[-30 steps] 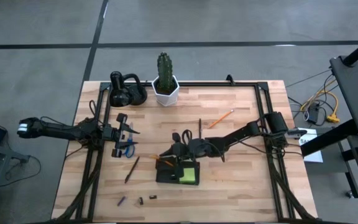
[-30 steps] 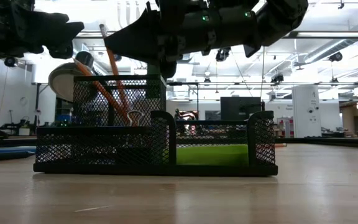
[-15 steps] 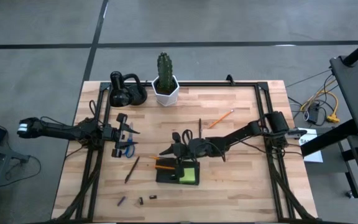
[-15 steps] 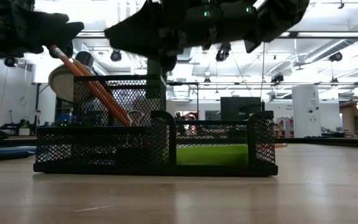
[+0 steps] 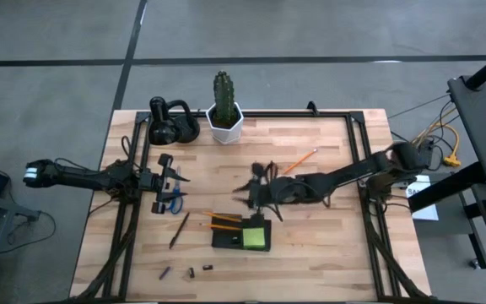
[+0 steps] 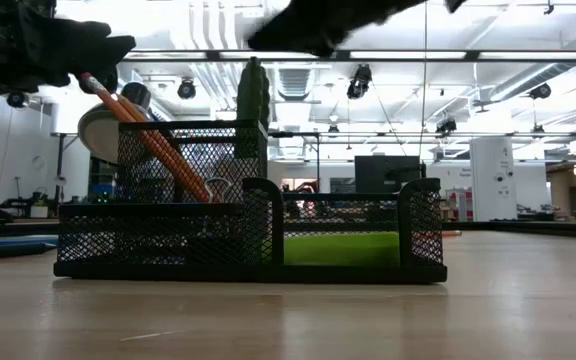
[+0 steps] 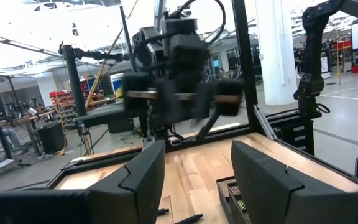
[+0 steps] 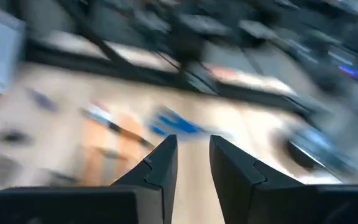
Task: Pick and place office supplies into organizer
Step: Put the yellow pencil into the desk organizer
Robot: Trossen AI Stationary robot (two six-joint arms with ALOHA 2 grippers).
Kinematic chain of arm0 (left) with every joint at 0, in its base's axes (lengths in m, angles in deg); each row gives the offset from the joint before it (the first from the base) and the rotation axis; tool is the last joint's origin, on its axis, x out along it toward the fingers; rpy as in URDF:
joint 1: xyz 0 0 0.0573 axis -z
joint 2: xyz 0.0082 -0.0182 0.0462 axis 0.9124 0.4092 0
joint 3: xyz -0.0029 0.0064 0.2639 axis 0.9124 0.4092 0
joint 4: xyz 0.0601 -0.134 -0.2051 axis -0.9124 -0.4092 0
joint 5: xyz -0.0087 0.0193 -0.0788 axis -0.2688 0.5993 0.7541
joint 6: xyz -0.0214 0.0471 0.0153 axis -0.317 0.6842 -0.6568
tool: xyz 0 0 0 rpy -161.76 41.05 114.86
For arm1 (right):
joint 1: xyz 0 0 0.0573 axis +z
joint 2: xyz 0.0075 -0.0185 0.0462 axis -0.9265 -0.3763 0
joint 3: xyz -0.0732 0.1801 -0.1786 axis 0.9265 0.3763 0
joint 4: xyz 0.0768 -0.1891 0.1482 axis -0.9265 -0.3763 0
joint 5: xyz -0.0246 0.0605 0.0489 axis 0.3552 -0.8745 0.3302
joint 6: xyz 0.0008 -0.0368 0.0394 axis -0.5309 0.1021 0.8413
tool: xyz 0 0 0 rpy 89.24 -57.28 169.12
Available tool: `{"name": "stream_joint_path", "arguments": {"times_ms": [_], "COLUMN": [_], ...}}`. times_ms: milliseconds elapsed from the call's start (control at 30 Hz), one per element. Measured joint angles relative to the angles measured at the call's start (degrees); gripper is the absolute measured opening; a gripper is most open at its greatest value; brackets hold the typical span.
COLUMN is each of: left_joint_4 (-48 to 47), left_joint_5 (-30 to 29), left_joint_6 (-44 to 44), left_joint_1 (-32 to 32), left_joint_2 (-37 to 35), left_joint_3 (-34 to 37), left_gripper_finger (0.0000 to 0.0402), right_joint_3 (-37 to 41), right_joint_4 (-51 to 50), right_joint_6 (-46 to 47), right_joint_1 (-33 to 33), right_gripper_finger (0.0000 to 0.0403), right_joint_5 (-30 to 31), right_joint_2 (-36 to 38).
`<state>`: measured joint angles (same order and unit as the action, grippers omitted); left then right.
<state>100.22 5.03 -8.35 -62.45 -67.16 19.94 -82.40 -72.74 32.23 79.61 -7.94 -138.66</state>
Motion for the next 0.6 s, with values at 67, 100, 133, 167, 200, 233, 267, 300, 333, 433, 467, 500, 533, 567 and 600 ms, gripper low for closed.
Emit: {"name": "stream_joint_path", "arguments": {"times_ms": [67, 100, 133, 167, 200, 233, 267, 300, 333, 433, 467, 500, 533, 567, 600], "left_joint_4": [0.1, 0.0, 0.0, 0.1, 0.1, 0.0, 0.1, 0.1, 0.0, 0.1, 0.0, 0.1, 0.1, 0.1, 0.0], "left_joint_5": [0.0, 0.0, 0.0, 0.0, 0.0, 0.0, 0.0, 0.0, 0.0, 0.0, 0.0, 0.0, 0.0, 0.0, 0.0], "left_joint_6": [0.0, 0.0, 0.0, 0.0, 0.0, 0.0, 0.0, 0.0, 0.0, 0.0, 0.0, 0.0, 0.0, 0.0, 0.0], "left_joint_1": [0.0, 0.0, 0.0, 0.0, 0.0, 0.0, 0.0, 0.0, 0.0, 0.0, 0.0, 0.0, 0.0, 0.0, 0.0], "left_joint_2": [0.0, 0.0, 0.0, 0.0, 0.0, 0.0, 0.0, 0.0, 0.0, 0.0, -0.1, -0.1, 0.0, 0.0, 0.0], "left_joint_3": [0.0, 0.0, 0.0, 0.0, 0.0, 0.0, 0.0, 0.0, 0.0, 0.0, 0.0, 0.0, 0.0, 0.0, 0.0], "left_gripper_finger": [0.0170, 0.0170, 0.0169, 0.0169, 0.0169, 0.0170, 0.0170, 0.0170, 0.0170, 0.0170, 0.0170, 0.0169, 0.0169, 0.0169, 0.0170], "right_joint_3": [0.4, 0.6, 0.8, 0.9, 0.9, 0.9, 1.0, 1.0, 1.0, 1.0, 1.0, 1.0, 1.0, 1.0, 0.8], "right_joint_4": [-5.2, -7.8, -10.9, -13.3, -15.7, -18.1, -20.3, -22.1, -23.6, -28.5, -30.0, -32.0, -34.0, -36.1, -38.6], "right_joint_6": [1.2, 2.3, 3.8, 5.3, 6.3, 7.1, 7.8, 8.0, 8.0, 8.1, 8.2, 8.2, 8.0, 7.8, 7.6], "right_joint_1": [-0.3, -0.6, -0.8, -1.2, -1.5, -1.9, -2.4, -3.0, -3.6, -5.7, -6.5, -7.4, -8.4, -9.4, -10.5], "right_gripper_finger": [0.0076, 0.0075, 0.0074, 0.0072, 0.0072, 0.0071, 0.0070, 0.0070, 0.0070, 0.0072, 0.0073, 0.0073, 0.0072, 0.0072, 0.0071], "right_joint_5": [7.4, 10.2, 12.4, 13.5, 14.0, 14.1, 14.1, 14.2, 14.2, 14.3, 14.3, 14.3, 14.3, 14.3, 14.2], "right_joint_2": [1.9, 2.9, 3.7, 4.4, 5.0, 5.5, 6.0, 6.2, 6.4, 6.8, 6.9, 6.9, 6.9, 6.9, 6.9]}}
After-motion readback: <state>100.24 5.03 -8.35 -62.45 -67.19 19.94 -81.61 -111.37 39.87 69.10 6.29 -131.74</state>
